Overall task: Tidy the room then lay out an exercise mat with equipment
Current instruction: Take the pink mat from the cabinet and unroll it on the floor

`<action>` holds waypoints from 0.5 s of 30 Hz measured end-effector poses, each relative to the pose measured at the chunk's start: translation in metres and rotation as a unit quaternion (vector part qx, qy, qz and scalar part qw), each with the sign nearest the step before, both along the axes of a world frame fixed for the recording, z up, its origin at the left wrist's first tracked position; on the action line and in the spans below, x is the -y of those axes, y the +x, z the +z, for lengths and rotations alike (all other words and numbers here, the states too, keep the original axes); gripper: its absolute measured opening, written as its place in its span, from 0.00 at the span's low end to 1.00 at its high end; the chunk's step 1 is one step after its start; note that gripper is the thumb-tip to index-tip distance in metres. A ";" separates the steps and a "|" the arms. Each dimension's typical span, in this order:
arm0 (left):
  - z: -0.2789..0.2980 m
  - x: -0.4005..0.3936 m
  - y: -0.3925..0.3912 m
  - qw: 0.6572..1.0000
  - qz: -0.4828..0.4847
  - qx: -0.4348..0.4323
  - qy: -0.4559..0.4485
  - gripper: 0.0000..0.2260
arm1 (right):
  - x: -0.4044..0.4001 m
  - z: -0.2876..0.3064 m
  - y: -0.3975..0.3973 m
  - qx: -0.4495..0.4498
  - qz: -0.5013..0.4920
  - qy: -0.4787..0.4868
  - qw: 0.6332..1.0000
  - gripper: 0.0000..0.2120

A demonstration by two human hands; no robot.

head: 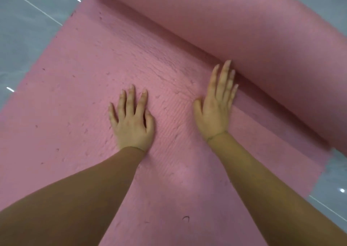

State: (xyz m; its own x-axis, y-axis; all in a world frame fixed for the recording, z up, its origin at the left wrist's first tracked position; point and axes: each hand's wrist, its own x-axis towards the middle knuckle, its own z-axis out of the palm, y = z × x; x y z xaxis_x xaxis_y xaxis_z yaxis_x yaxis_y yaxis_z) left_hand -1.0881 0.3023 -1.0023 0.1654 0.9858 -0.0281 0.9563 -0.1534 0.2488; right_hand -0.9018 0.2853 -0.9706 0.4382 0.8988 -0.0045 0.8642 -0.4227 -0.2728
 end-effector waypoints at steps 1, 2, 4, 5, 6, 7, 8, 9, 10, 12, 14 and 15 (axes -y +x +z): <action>0.000 0.000 0.000 1.000 0.001 0.000 -0.002 0.24 | -0.004 -0.003 0.006 -0.001 -0.003 -0.009 1.000 0.43; 0.000 0.000 0.000 1.000 0.002 -0.001 -0.003 0.24 | -0.007 -0.007 0.010 -0.001 -0.004 -0.016 1.000 0.42; 0.000 0.000 0.000 1.000 0.005 -0.003 -0.003 0.24 | -0.010 -0.015 0.016 -0.004 0.009 -0.029 1.000 0.39; 0.000 0.000 0.000 1.000 0.004 -0.004 -0.001 0.24 | -0.010 -0.019 0.017 -0.007 0.020 -0.042 0.999 0.36; 0.001 0.000 0.000 1.000 0.003 -0.004 0.001 0.24 | -0.010 -0.024 0.017 -0.007 0.032 -0.058 0.998 0.34; 0.000 0.000 0.000 1.000 0.001 -0.005 0.002 0.24 | -0.009 -0.028 0.017 -0.002 0.039 -0.070 0.997 0.32; 0.000 0.000 0.000 1.000 0.000 -0.005 0.001 0.24 | -0.008 -0.032 0.016 0.007 0.042 -0.074 0.996 0.32; 0.001 0.000 0.000 1.000 0.000 -0.007 0.000 0.24 | -0.009 -0.034 0.017 0.015 0.046 -0.073 0.996 0.31; 0.001 -0.001 0.001 1.000 0.000 -0.009 0.000 0.24 | -0.011 -0.035 0.018 0.022 0.052 -0.069 0.996 0.31; 0.001 -0.001 0.001 1.000 -0.002 -0.015 -0.004 0.24 | -0.013 -0.034 0.019 0.031 0.068 -0.066 0.995 0.31; 0.001 -0.001 0.000 1.000 -0.003 -0.016 -0.006 0.24 | -0.016 -0.033 0.021 0.034 0.077 -0.063 0.994 0.32; 0.001 0.000 0.000 1.000 -0.006 -0.018 -0.007 0.24 | -0.015 -0.033 0.021 0.033 0.079 -0.061 0.994 0.32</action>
